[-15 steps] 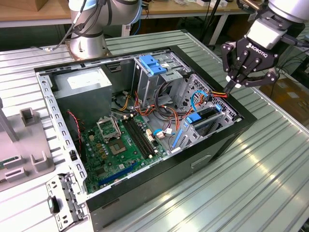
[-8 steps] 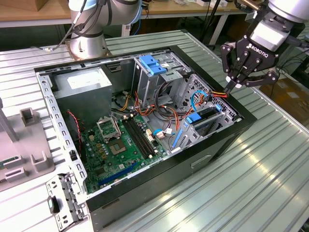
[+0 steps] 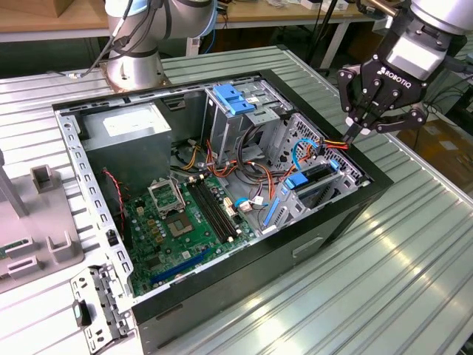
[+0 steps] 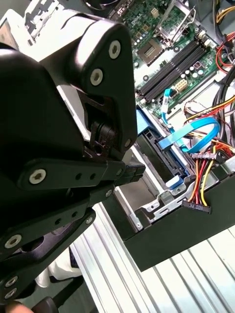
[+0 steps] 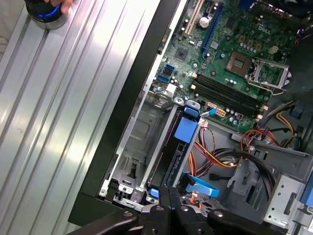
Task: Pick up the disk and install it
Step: 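Insert the first disk wire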
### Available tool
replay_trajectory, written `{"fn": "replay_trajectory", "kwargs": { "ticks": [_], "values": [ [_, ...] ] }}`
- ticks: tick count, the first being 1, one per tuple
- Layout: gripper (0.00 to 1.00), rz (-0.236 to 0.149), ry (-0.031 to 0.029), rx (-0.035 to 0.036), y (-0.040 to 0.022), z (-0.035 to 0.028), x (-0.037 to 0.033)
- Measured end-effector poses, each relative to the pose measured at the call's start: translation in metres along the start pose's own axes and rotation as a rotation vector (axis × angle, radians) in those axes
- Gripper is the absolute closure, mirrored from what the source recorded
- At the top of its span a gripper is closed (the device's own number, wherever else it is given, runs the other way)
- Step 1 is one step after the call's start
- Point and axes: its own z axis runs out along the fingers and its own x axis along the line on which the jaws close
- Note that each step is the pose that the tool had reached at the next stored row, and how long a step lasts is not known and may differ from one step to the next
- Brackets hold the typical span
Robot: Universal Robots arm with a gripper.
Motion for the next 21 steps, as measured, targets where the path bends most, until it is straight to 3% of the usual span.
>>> {"fn": "replay_trajectory", "kwargs": {
  "ticks": [13, 16, 21],
  "values": [
    [0.89, -0.07, 0.0003, -0.0037, 0.0, 0.0, 0.0],
    [0.89, -0.095, 0.0004, -0.0049, 0.0, 0.0, 0.0],
    [0.89, -0.173, 0.0008, -0.0089, 0.0, 0.0, 0.0]
  ]
}}
